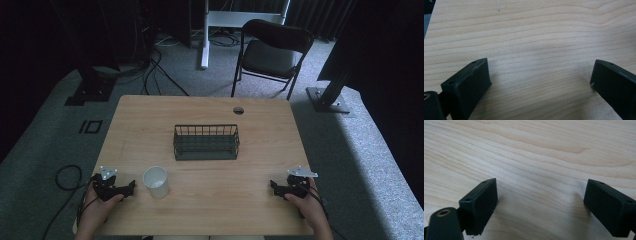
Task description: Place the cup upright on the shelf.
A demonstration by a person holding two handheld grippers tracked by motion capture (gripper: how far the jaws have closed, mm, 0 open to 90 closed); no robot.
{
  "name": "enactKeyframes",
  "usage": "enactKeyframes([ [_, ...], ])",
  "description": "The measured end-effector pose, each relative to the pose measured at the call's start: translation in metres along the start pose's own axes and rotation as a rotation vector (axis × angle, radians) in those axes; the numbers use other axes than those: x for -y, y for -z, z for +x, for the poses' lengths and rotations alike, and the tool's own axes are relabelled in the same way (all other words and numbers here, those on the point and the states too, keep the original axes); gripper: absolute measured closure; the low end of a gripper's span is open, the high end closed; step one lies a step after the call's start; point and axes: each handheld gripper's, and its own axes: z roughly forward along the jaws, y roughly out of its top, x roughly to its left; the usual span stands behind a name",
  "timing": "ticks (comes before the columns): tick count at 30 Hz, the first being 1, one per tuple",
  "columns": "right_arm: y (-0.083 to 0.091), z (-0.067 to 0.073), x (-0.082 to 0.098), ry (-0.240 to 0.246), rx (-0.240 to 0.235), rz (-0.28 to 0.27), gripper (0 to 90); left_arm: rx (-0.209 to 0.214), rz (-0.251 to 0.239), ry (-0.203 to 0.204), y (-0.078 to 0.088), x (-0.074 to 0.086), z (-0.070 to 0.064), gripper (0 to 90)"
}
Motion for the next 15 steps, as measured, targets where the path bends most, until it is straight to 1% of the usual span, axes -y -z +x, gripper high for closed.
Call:
enactKeyframes([
  [7,0.001,0.009,-0.011,0.036,-0.008,-0.022,12.8,0.0,0.0,0.0,0.0,0.0,0.0,2.8],
  [15,0.002,0.023,-0.027,0.073,-0.05,-0.056,12.8,0.0,0.0,0.0,0.0,0.0,0.0,2.8],
])
